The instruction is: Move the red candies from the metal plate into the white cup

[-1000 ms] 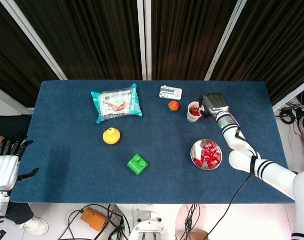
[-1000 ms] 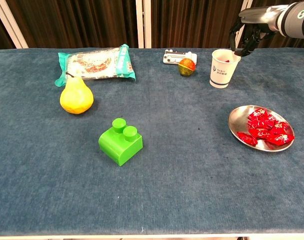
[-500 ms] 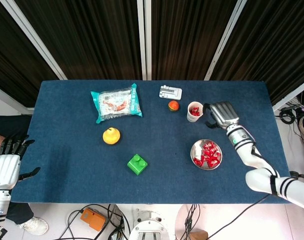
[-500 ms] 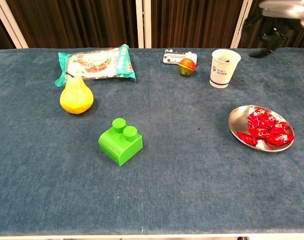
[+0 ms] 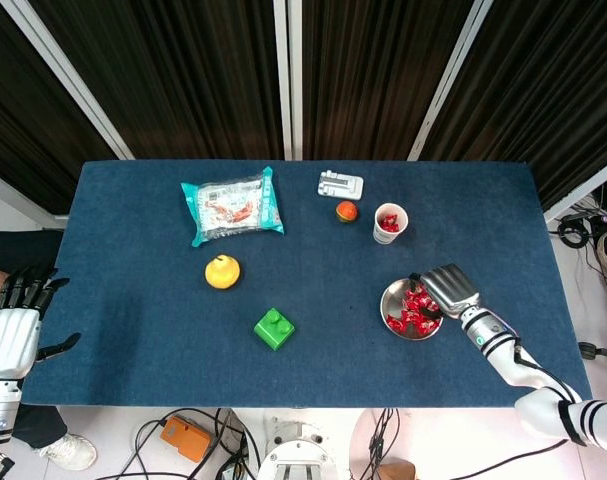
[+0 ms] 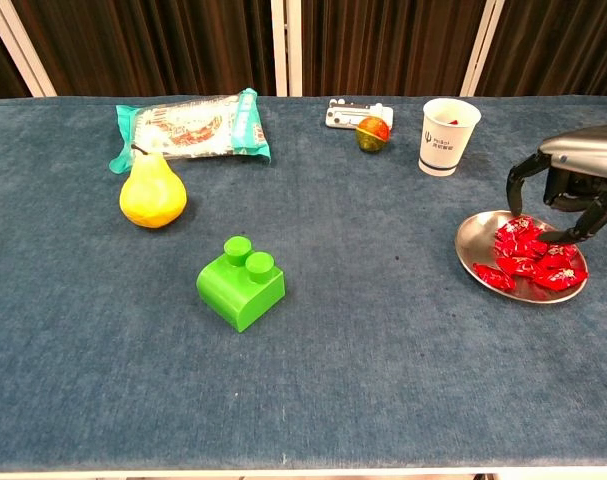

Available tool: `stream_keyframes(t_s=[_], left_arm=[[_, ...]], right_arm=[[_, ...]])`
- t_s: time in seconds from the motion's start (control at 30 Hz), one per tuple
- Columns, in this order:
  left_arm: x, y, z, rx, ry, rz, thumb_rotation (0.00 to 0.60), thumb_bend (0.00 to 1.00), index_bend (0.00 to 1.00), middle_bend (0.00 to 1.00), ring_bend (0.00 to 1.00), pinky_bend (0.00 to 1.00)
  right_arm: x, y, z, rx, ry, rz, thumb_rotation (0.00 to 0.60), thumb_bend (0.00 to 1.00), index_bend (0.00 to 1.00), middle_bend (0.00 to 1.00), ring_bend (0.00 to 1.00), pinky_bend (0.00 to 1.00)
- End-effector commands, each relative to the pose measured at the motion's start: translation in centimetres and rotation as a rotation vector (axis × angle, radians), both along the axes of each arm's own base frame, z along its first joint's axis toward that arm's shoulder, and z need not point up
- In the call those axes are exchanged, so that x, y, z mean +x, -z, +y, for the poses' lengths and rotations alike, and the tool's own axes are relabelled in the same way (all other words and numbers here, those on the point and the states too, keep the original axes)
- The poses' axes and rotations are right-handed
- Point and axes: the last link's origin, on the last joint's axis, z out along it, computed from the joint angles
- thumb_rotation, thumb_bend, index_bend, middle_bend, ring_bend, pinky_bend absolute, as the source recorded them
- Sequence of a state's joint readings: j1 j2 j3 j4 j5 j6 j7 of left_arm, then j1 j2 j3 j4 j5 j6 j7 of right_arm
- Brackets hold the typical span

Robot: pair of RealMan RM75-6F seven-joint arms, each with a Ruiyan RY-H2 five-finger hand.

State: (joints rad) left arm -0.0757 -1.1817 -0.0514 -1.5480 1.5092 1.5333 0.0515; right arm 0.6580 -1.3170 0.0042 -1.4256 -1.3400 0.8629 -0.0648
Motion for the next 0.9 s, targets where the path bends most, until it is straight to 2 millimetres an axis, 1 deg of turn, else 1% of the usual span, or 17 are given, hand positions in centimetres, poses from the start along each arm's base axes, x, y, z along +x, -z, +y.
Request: stream_keyframes(t_s=[0.03, 0.17, 0.43, 0.5, 0.63, 0.7, 0.83, 0.9], left_arm=[[-0.1, -0.1, -0.1, 0.004, -0.005, -0.001, 0.600, 0.04, 0.20, 0.14, 0.03, 0.00], [-0.3, -0.1, -0.3, 0.005, -0.018, -0.003, 0.600, 0.04, 0.20, 0.14, 0.03, 0.00], [-0.4, 0.0, -0.3, 0.002, -0.019, -0.004, 0.600, 0.04, 0.20, 0.14, 0.03, 0.00], [-0.4, 0.0, -0.3, 0.003, -0.017, -0.004, 0.600, 0.04, 0.20, 0.14, 0.03, 0.00], [-0.5, -0.1, -0.4, 0.004, -0.018, -0.002, 0.600, 0.04, 0.20, 0.14, 0.03, 0.00], [-0.5, -0.1, -0.4, 0.005, -0.020, -0.002, 0.600, 0.04, 0.20, 0.14, 0.03, 0.00], [-0.5, -0.1, -0.4, 0.006, -0.018, -0.003, 0.600, 0.04, 0.20, 0.14, 0.03, 0.00], [-0.5, -0.1, -0.4, 0.006, -0.017, -0.003, 0.600, 0.05, 0.20, 0.14, 0.03, 0.00]], right_arm=[[0.0, 0.4, -0.3, 0.005, 0.000, 0.011, 0.600, 0.42, 0.51, 0.99, 1.00, 1.00], [-0.1, 1.1, -0.1, 0.036, 0.002, 0.032, 0.600, 0.43, 0.52, 0.99, 1.00, 1.00], [-0.3, 1.8, -0.2, 0.052, 0.019, 0.044, 0.600, 0.44, 0.52, 0.99, 1.00, 1.00], [-0.3, 2.0, -0.3, 0.057, 0.023, 0.043, 0.600, 0.47, 0.54, 0.99, 1.00, 1.00], [-0.3, 2.2, -0.4, 0.065, 0.029, 0.045, 0.600, 0.57, 0.64, 0.99, 1.00, 1.00], [-0.3, 2.3, -0.4, 0.064, 0.032, 0.041, 0.600, 0.60, 0.69, 0.99, 1.00, 1.00], [-0.2, 1.9, -0.6, 0.046, 0.029, 0.025, 0.600, 0.61, 0.72, 0.99, 1.00, 1.00], [0.3, 1.2, -0.9, 0.021, 0.026, -0.006, 0.600, 0.61, 0.72, 0.99, 1.00, 1.00]])
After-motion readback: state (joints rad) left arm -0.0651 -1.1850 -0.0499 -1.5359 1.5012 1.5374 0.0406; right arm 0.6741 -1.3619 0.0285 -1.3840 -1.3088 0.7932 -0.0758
